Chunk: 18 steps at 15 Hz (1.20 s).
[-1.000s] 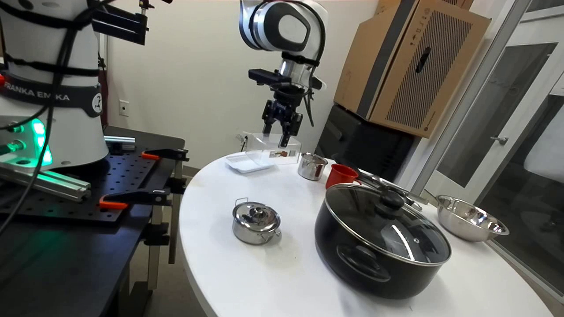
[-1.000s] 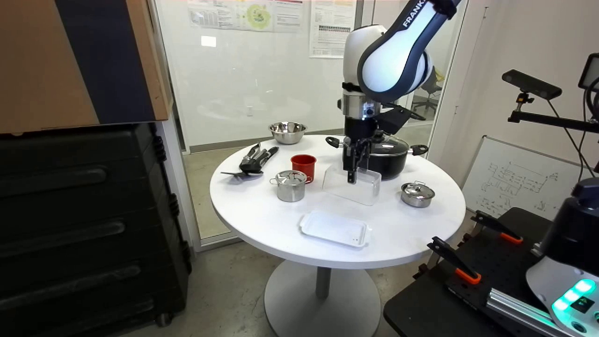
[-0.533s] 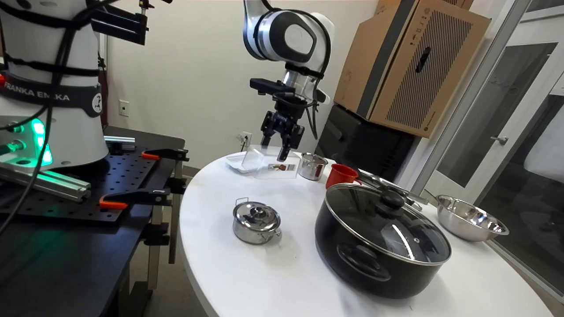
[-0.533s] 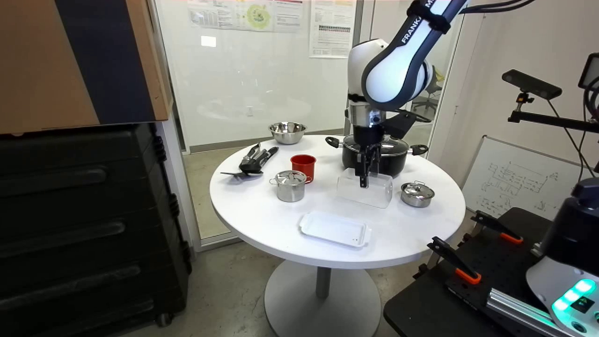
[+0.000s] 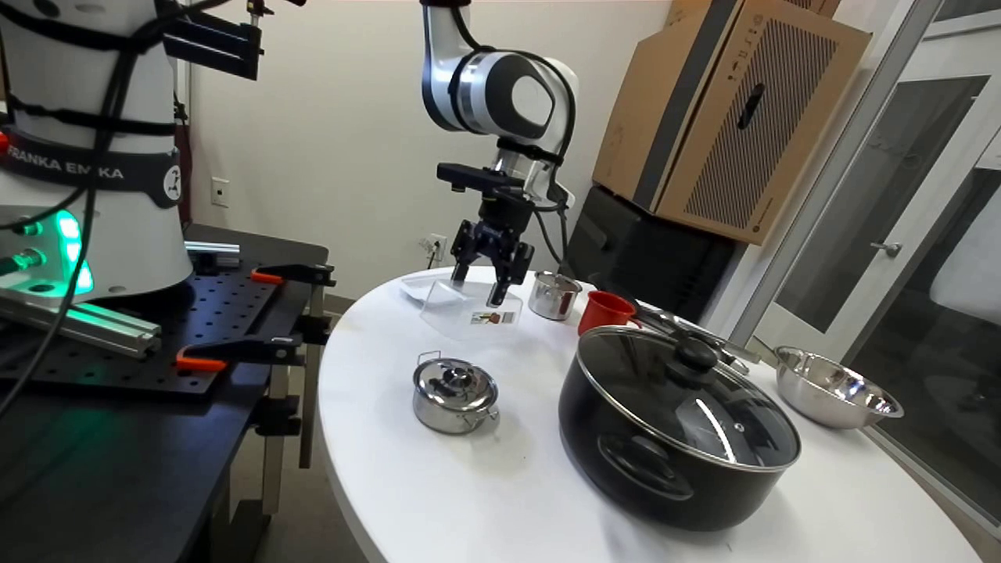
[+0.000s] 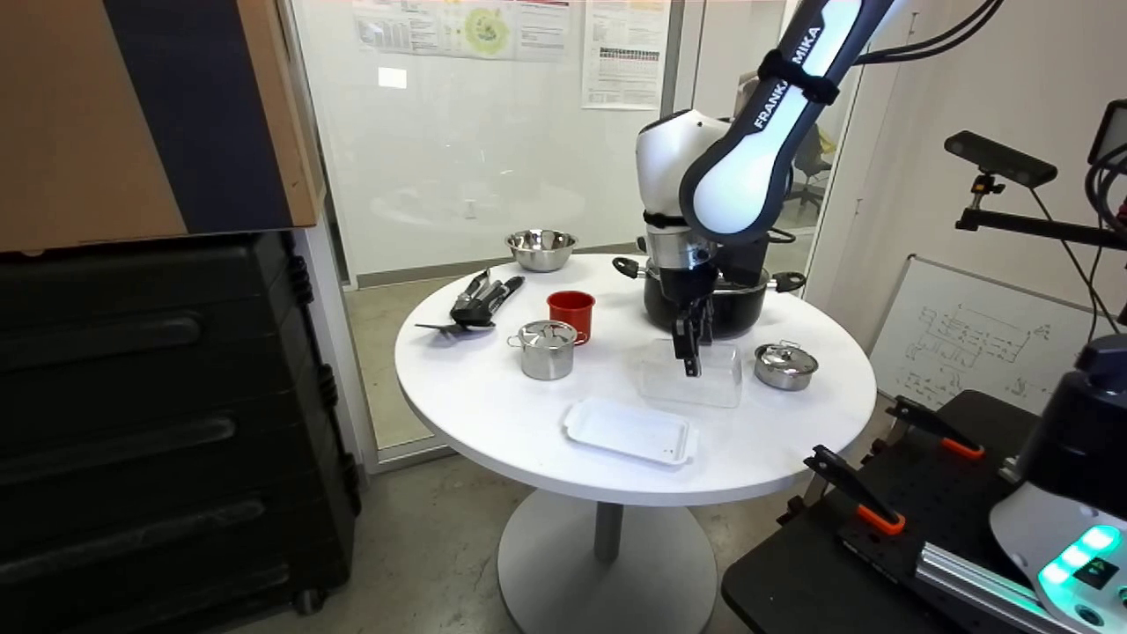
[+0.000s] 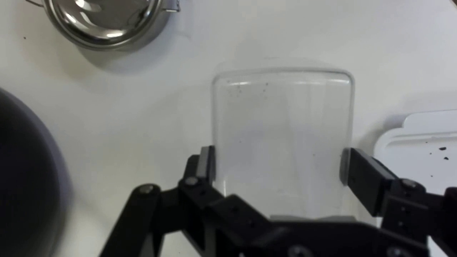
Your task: Uncover the white plate and put the clear lid on the table
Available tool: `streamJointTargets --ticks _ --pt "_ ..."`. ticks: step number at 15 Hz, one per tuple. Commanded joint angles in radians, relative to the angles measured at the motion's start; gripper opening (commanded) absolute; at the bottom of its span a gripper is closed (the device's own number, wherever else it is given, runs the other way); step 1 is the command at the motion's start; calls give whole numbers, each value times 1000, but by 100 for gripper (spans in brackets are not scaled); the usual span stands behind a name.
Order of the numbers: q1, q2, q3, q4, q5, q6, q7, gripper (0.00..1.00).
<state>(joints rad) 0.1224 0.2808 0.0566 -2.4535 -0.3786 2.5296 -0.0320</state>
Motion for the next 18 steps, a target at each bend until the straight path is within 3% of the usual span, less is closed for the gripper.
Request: streamJointTargets --ticks 1,11,12,14,18 --pt "43 43 -18 40 -56 -14 64 64" --pt "99 93 -20 89 -70 3 148 64" --pt "102 96 -18 92 -68 1 144 94" --pt "105 102 -17 97 -62 2 142 100" --pt "111 114 -21 105 -60 1 144 100"
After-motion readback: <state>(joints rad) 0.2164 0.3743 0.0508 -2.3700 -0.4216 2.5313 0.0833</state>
